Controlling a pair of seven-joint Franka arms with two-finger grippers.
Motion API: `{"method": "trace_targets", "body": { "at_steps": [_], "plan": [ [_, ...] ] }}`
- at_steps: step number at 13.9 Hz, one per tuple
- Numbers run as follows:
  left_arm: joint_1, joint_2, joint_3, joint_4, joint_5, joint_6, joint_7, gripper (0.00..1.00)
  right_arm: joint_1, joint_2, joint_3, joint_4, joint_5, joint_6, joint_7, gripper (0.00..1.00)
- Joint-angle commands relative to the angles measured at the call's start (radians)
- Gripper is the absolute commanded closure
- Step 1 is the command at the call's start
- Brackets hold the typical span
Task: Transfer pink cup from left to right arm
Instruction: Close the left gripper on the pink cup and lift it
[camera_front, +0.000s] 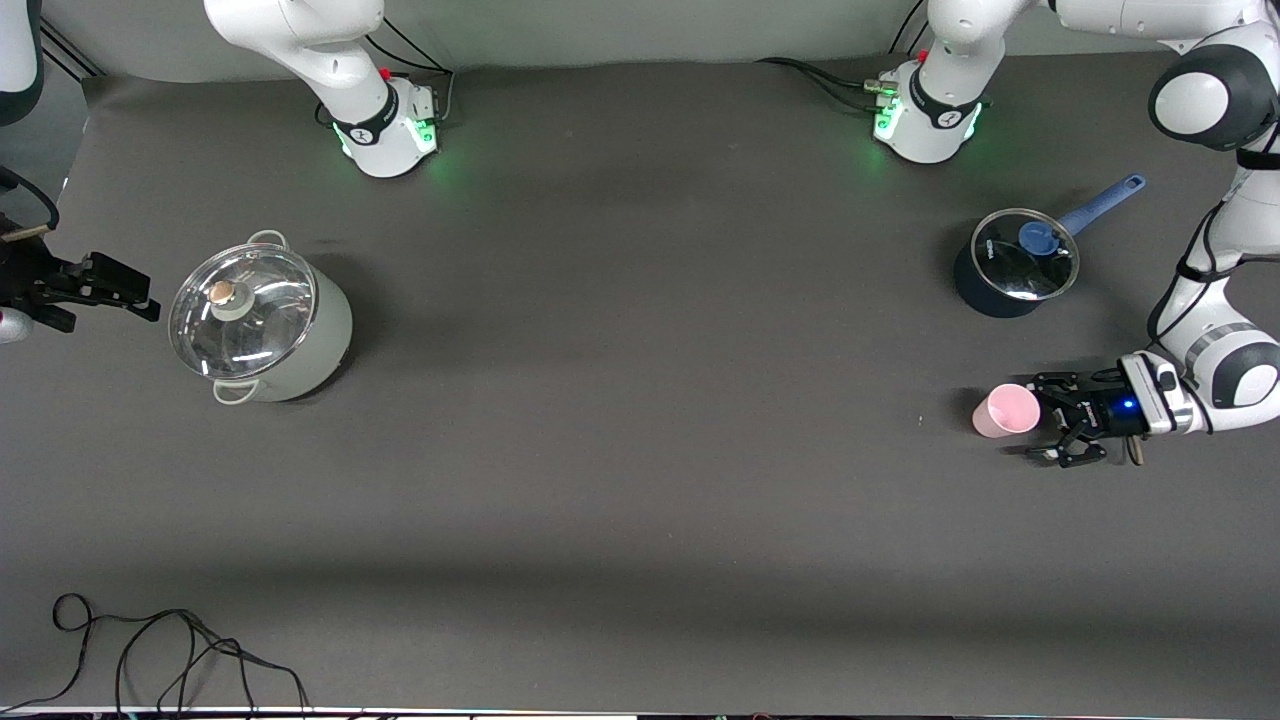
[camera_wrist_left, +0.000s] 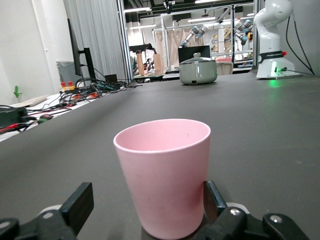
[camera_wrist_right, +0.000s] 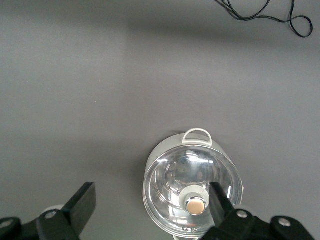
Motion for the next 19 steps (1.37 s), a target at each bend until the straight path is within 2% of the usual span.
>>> {"method": "trace_targets", "body": {
  "at_steps": [1, 9, 10, 12, 13, 17, 19],
  "plan": [
    [-0.02, 0.001, 0.007, -0.046, -0.002, -0.014, 0.062, 0.02, 0.003, 0.0, -0.008, 0.01, 0.015, -0.01, -0.019, 0.0],
    [-0.065, 0.001, 0.007, -0.052, -0.005, -0.015, 0.064, 0.03, 0.005, 0.0, -0.008, 0.01, 0.015, -0.01, -0.019, 0.0],
    [-0.074, 0.001, 0.007, -0.051, -0.008, -0.014, 0.064, 0.09, 0.003, 0.0, -0.008, 0.01, 0.015, -0.01, -0.019, 0.0],
    [-0.088, -0.001, 0.007, -0.048, -0.01, -0.011, 0.064, 0.74, 0.003, 0.0, -0.007, 0.01, 0.015, -0.01, -0.019, 0.0],
    [-0.091, -0.002, 0.007, -0.045, -0.008, -0.003, 0.064, 1.0, 0.005, 0.0, -0.007, 0.01, 0.015, -0.01, -0.019, 0.0],
    [-0.127, -0.01, 0.007, -0.025, -0.008, -0.009, 0.063, 1.0, 0.005, -0.001, -0.007, 0.01, 0.015, -0.01, -0.019, 0.0],
    [-0.134, -0.011, -0.019, -0.008, -0.007, -0.011, 0.159, 1.0, 0.005, -0.001, -0.007, 0.012, 0.015, -0.01, -0.011, 0.0]
  ]
}}
